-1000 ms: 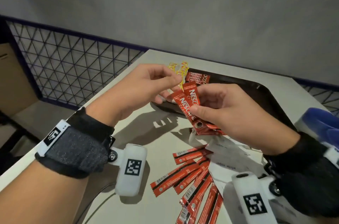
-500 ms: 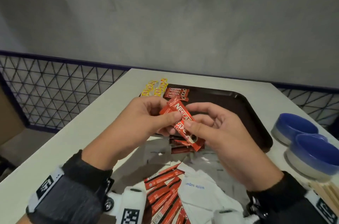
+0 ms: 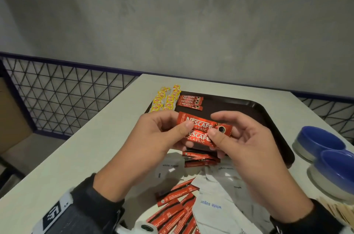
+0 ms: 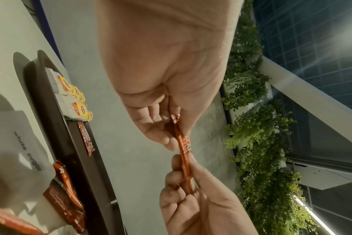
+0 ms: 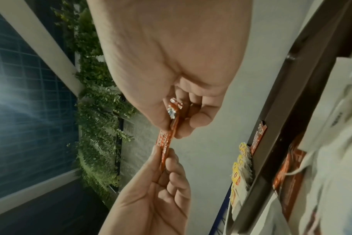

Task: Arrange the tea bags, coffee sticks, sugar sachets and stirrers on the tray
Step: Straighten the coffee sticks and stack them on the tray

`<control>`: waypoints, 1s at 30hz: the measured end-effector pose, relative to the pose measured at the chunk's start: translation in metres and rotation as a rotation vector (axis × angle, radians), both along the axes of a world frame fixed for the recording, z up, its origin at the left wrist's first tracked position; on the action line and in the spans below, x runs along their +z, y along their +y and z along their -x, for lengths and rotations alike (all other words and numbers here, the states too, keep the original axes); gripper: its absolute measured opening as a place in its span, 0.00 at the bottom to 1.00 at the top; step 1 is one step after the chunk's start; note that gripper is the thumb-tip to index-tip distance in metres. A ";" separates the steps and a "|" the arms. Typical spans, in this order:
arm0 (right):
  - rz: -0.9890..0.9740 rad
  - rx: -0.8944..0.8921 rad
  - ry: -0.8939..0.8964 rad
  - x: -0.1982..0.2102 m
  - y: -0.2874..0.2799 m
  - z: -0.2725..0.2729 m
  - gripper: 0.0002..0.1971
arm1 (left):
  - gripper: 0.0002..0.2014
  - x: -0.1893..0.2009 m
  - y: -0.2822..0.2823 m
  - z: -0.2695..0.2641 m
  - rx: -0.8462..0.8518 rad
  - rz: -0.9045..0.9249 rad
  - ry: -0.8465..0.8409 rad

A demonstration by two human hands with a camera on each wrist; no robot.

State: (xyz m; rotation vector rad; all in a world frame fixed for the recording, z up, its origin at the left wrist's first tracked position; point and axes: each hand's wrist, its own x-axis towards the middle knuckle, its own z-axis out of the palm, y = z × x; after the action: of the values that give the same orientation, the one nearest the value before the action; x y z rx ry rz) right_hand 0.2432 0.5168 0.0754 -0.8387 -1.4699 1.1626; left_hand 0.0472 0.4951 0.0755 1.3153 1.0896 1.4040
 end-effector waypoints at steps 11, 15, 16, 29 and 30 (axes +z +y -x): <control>-0.071 -0.040 0.060 0.001 -0.006 0.004 0.19 | 0.19 -0.004 0.001 0.001 0.043 -0.054 -0.100; -0.081 -0.036 0.058 -0.001 -0.006 0.005 0.19 | 0.16 -0.004 0.001 0.003 0.045 -0.065 -0.054; -0.083 -0.037 0.052 -0.001 -0.007 0.005 0.19 | 0.15 -0.004 0.001 0.004 0.048 -0.068 -0.040; -0.221 -0.090 -0.049 0.003 -0.009 0.003 0.16 | 0.14 -0.004 0.001 0.007 0.060 -0.044 -0.003; -0.289 -0.119 -0.153 0.005 -0.007 0.001 0.17 | 0.14 -0.004 0.002 0.008 0.064 -0.039 0.001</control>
State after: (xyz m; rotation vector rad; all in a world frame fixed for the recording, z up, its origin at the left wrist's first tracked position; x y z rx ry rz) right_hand 0.2427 0.5094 0.0806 -0.8150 -1.6426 0.7880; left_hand 0.0394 0.4966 0.0718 1.3192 1.1192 1.4782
